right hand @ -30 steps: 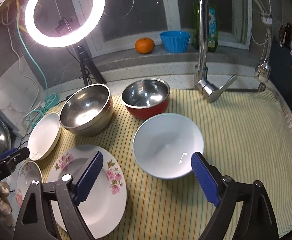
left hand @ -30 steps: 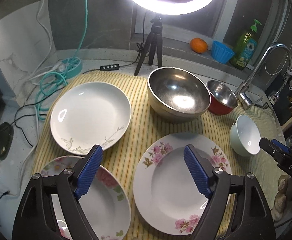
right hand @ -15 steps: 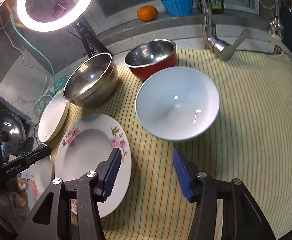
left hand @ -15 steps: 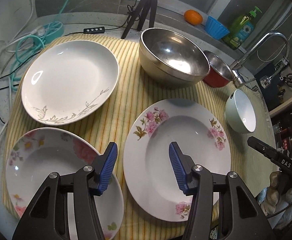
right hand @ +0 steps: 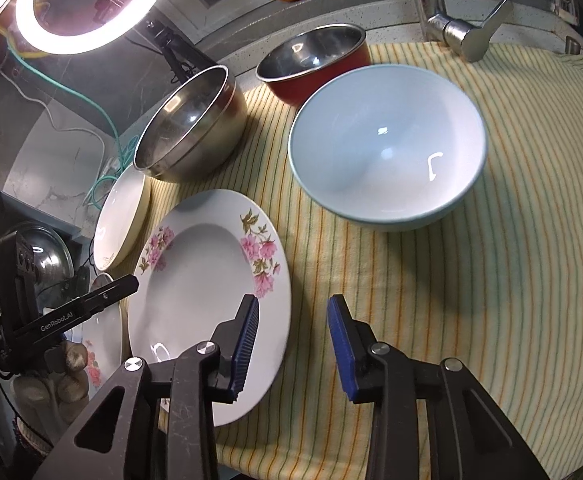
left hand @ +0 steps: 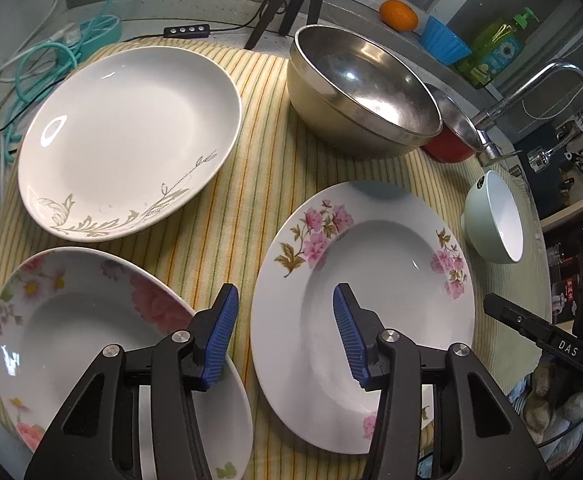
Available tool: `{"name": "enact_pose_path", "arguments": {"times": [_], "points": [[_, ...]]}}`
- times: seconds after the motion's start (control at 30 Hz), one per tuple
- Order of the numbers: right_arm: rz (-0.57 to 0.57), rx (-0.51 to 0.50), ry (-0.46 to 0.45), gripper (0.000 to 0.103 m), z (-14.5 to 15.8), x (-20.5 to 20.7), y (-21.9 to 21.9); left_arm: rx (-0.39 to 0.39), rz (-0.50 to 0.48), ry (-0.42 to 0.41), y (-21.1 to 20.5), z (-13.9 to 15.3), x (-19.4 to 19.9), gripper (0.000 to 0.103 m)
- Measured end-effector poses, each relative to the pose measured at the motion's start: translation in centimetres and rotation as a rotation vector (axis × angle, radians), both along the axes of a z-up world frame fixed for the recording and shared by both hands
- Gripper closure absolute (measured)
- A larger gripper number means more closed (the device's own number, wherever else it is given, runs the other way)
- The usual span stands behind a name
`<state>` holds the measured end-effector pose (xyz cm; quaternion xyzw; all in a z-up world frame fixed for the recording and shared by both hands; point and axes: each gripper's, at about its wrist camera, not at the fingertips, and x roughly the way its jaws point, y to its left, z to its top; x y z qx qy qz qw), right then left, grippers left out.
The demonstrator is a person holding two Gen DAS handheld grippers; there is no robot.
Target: Organize plates and bowls
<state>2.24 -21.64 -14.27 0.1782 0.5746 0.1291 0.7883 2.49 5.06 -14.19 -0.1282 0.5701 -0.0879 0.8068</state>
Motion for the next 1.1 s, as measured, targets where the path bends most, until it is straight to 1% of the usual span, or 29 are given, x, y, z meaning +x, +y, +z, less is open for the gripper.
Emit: {"name": "enact_pose_path", "arguments": {"times": [0.13,0.33,0.63,0.73,0.97,1.1], "points": [[-0.009,0.023,0.024,0.073,-0.7,0.3,0.2,0.004,-0.012,0.005,-0.3,-0.3,0.1,0.063],[-0.023,0.036,0.044,0.078,-1.3,0.6,-0.1,0.024,-0.005,0.01,0.1,-0.5,0.5,0.077],[-0.022,0.06,0.061,0.081,-1.7,1.1,0.0,0.029,-0.025,0.029,0.2,-0.6,1.1,0.08],[-0.016,0.069,0.067,0.082,-1.8,1.2,0.2,0.022,-0.037,0.037,0.0,-0.8,1.1,0.08],[-0.009,0.098,0.093,0.084,-2.4,1.2,0.4,0.033,-0.054,0.038,-0.2,-0.7,1.1,0.08],[0.005,0.11,0.099,0.088,-2.5,1.2,0.8,0.039,-0.058,0.037,-0.4,-0.7,1.1,0.08]]}}
